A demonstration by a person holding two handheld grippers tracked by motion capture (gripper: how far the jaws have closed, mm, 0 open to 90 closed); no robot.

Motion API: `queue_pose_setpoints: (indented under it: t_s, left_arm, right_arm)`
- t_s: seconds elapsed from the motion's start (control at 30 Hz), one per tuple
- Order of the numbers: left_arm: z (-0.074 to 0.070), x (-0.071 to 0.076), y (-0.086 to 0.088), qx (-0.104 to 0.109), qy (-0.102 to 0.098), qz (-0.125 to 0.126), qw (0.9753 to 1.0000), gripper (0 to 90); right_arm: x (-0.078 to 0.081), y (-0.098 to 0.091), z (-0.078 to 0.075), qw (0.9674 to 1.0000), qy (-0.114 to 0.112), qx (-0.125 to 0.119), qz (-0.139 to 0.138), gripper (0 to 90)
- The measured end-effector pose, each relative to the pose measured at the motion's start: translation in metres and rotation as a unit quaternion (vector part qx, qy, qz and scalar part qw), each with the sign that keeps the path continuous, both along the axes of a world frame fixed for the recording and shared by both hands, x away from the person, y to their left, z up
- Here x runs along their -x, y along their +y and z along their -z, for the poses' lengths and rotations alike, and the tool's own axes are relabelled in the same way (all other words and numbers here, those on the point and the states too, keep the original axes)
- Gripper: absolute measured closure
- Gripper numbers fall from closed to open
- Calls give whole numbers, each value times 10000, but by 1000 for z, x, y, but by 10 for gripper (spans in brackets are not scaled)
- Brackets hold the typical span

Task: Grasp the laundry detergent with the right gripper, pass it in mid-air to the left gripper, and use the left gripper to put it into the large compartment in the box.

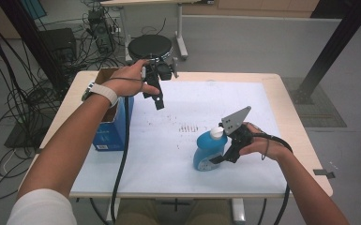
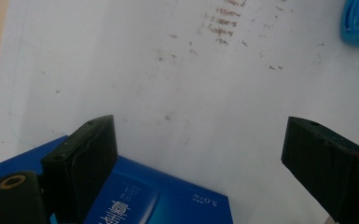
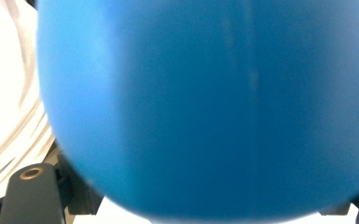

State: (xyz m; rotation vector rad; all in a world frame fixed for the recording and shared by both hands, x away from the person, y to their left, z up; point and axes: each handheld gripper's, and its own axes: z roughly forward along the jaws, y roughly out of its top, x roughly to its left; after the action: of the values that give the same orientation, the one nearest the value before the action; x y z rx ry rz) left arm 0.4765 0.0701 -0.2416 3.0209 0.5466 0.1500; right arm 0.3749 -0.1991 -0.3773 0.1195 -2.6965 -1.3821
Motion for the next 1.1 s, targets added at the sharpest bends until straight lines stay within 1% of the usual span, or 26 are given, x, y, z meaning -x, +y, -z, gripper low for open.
queue_pose_setpoints:
  t_s: [0.2, 0.47, 0.83, 1.1]
  left_arm:
    - [0, 0, 1, -20, 0, -12, 10000, 110]
    - [0, 0, 1, -8, -7, -5, 10000, 110]
    - [-1, 1, 0, -9, -7, -12, 10000, 110]
    - [-1, 1, 0, -18, -1, -16, 10000, 110]
  right_arm:
    - [0, 0, 2, 10000, 4, -20, -70, 196]
    - [0, 0, 2, 9999, 10, -107, -106, 233]
    - [-1, 1, 5, 9998, -4, -137, -163, 271]
    - [-1, -1, 6, 9998, 6, -149, -122, 265]
